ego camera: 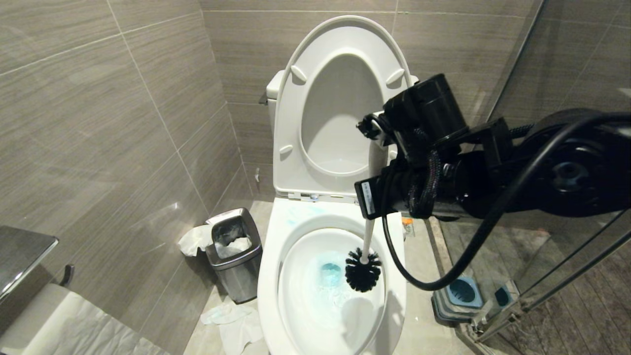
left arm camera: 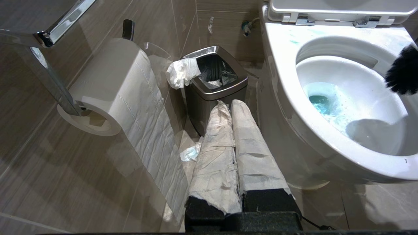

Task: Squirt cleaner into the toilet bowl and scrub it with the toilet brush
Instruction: Scrub the toilet bowl

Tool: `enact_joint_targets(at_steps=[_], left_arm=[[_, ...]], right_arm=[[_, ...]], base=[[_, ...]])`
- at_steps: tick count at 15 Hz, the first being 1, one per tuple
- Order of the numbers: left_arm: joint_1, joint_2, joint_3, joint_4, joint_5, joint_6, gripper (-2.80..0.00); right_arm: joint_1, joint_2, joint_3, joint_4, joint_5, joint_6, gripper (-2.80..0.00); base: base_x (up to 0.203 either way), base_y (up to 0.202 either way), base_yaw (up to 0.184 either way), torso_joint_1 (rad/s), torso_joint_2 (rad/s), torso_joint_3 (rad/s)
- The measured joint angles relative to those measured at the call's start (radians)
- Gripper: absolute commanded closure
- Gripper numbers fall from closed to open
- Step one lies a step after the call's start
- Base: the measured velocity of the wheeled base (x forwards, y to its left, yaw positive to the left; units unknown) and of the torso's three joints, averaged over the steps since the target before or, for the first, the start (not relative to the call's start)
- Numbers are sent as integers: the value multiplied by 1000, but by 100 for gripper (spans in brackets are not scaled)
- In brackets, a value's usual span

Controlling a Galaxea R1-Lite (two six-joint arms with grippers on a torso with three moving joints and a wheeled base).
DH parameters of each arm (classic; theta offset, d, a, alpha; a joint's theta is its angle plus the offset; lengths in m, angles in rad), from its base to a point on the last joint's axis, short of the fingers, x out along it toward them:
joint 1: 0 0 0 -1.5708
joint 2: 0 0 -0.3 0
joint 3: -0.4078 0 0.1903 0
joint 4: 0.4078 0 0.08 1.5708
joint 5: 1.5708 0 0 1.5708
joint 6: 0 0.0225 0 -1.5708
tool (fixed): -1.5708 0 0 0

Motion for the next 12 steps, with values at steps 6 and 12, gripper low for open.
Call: enact_joint_targets(at_steps=[6, 12], left_arm=[[0, 0, 0, 0, 0, 0, 0], [0, 0, 0, 0, 1, 0, 0]], right_arm=[[8, 148, 117, -212, -18, 25, 0], [65, 253, 117, -246, -16, 84, 0]], base=[[0, 0, 0, 0, 0, 0], [0, 0, 0, 0, 0, 0]])
